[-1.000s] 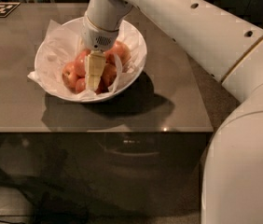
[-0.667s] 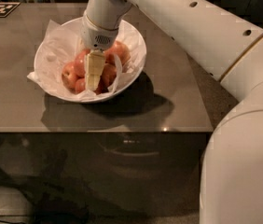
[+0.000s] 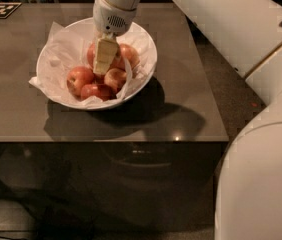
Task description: Pick apple from white bowl
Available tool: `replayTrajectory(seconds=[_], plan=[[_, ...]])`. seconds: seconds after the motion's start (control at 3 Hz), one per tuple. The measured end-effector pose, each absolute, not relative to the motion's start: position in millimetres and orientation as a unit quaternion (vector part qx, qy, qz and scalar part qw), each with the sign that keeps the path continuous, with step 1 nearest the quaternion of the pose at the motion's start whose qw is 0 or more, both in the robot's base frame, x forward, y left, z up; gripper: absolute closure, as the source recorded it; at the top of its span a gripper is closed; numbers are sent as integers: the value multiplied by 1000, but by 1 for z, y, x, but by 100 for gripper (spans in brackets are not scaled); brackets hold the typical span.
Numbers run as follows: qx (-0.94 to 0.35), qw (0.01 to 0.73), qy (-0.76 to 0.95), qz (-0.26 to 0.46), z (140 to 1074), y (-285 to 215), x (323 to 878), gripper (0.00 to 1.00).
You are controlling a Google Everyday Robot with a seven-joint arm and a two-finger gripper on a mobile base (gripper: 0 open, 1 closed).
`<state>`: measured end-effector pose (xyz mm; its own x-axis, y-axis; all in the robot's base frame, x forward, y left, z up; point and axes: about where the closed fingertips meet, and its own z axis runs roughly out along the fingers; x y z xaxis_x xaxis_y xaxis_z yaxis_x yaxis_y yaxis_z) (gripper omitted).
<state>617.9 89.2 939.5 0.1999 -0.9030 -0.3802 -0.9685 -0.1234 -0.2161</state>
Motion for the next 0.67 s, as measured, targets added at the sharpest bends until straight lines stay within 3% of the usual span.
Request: replayTrajectory(seconds=[0.67], plan=[[-712, 234, 660, 55, 992, 64, 614, 100]])
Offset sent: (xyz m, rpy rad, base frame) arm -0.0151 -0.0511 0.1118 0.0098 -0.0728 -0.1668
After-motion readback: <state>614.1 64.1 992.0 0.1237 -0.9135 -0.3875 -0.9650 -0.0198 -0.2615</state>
